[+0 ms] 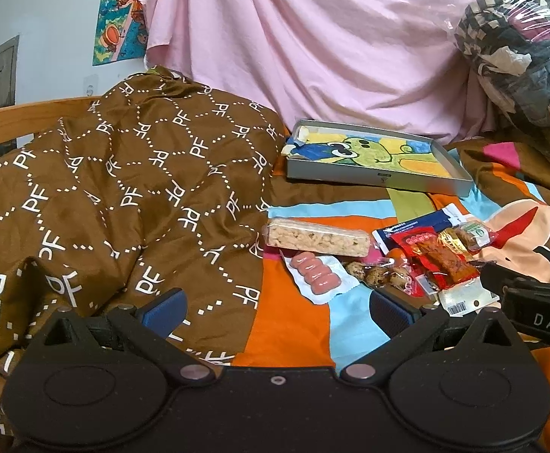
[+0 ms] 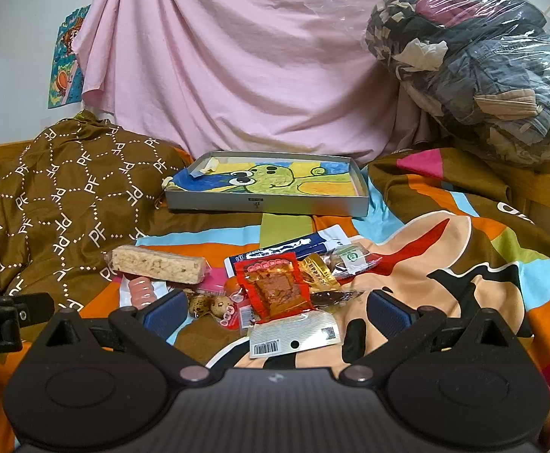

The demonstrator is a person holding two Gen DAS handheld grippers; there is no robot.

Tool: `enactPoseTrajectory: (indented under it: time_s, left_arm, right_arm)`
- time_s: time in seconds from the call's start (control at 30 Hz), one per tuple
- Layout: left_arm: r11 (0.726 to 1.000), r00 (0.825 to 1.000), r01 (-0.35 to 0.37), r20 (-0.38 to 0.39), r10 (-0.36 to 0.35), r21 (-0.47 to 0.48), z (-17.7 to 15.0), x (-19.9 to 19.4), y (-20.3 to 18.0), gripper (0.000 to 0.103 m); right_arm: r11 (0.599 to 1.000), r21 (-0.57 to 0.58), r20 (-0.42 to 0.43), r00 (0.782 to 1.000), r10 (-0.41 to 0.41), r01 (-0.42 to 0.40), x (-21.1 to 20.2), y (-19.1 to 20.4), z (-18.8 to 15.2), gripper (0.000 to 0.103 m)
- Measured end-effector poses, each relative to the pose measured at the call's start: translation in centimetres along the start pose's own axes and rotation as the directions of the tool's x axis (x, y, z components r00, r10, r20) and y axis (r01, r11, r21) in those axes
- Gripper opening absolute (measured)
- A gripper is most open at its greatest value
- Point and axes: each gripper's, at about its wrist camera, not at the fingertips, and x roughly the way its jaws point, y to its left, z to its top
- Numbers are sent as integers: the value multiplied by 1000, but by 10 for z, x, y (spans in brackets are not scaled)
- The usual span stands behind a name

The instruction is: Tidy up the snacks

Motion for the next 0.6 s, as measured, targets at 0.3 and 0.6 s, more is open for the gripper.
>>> enactPoseTrajectory:
  time_s: [0.3,0.6]
  left_arm:
    - [1000,1000,12,-10,-12,-7,1,0,-1,102]
    - [999,999,36,-29,-36,-14,2,2,-2,102]
  right_arm:
    - [1000,0,-2,1000,0,0,0,0,0,103]
    - [1000,0,-3,1000,1,-1,1,0,0,103]
